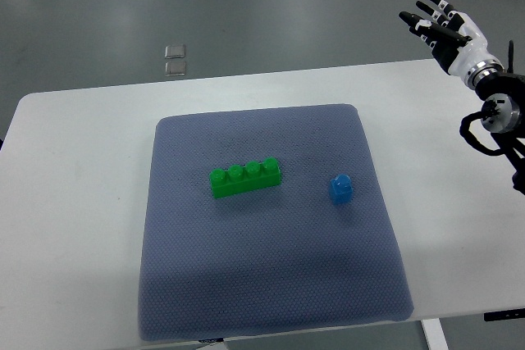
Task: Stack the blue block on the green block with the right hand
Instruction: 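Raise the right hand and swing it over the mat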
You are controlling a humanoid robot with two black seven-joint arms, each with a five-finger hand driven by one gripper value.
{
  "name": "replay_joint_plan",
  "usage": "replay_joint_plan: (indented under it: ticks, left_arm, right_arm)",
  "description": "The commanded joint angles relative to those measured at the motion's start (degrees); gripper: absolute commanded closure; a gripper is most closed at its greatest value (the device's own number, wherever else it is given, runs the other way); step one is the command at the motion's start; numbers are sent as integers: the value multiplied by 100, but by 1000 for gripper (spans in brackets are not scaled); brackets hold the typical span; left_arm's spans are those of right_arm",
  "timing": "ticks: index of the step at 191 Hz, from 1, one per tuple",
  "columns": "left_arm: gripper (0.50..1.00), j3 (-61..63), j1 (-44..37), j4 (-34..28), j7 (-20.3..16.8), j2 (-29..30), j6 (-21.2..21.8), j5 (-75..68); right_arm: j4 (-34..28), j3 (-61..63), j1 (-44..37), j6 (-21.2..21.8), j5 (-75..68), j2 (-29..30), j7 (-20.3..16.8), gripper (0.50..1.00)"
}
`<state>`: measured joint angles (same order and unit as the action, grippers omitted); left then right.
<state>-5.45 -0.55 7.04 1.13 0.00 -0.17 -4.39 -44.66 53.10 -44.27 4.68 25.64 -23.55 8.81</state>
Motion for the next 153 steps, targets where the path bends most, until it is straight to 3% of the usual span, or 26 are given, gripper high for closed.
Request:
replay_joint_plan:
  ticks: [1, 66, 106, 153]
  left_arm:
    - [500, 0, 2, -1, 1, 0, 0, 0]
    - [500, 0, 2, -1, 1, 0, 0, 0]
    - [500, 0, 2, -1, 1, 0, 0, 0]
    - [500, 0, -6, -1, 1, 0, 0, 0]
  right_arm:
    - [-236, -54, -2, 394, 600, -396, -2, 587]
    - [-807, -256, -11, 1088, 1514, -1029, 33, 587]
    - [-2107, -423, 68, 2125, 3288, -1644, 42, 587]
    - [-3136, -1408, -11, 2257, 5205, -2092, -28, 587]
